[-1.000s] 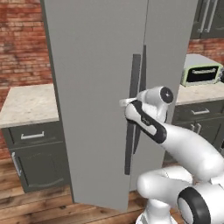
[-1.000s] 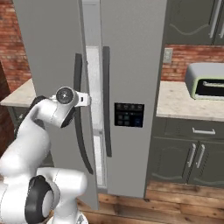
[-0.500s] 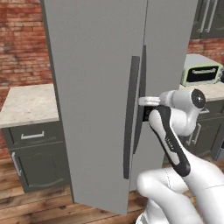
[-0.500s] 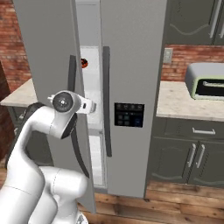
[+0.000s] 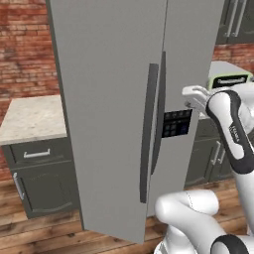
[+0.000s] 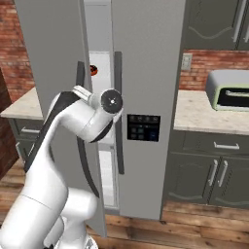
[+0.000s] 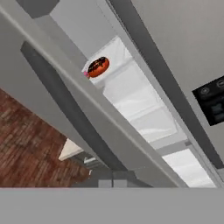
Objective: Take the donuts from the fridge and place them on the empty tray on the dining counter.
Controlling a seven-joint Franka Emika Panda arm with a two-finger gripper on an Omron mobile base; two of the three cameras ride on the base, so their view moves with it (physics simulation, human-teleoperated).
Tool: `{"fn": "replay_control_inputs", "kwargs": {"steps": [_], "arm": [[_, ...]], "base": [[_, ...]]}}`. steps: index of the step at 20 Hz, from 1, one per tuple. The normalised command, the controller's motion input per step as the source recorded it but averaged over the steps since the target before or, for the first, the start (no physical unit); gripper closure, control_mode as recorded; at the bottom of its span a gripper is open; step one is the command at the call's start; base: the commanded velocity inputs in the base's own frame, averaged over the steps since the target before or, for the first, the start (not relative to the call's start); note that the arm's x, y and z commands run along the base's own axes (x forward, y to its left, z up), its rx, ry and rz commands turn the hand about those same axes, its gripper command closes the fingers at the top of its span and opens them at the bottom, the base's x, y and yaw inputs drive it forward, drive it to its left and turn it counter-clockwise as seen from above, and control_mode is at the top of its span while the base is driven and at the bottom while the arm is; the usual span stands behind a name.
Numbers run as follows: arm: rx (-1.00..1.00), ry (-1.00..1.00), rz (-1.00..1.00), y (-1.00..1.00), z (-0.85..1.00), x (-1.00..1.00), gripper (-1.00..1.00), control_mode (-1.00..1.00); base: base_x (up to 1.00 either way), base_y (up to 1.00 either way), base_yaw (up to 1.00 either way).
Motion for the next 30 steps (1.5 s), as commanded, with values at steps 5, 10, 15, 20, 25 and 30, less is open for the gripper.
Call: {"fn": "replay_control_inputs", "kwargs": {"steps": [5,10,15,20,25,30], "arm": [[0.37,0.26,0.2,0.0,-0.19,0.49,1.0,-1.0],[0.36,0.4,0.21,0.0,-0.2,0.75,1.0,-1.0],[0.25,0.21,0.07,0.0,-0.38,0.81,1.0,-1.0],[0.22,0.09,0.01,0.0,-0.45,0.76,1.0,-1.0],[0.11,0.11,0.02,0.0,-0.21,0.78,1.0,-1.0],[0.11,0.08,0.1,0.0,-0.1,0.38,1.0,-1.0]], "base": [[0.0,0.0,0.0],[0.0,0.0,0.0],[0.0,0.0,0.0],[0.0,0.0,0.0],[0.0,0.0,0.0],[0.0,0.0,0.0]]}}
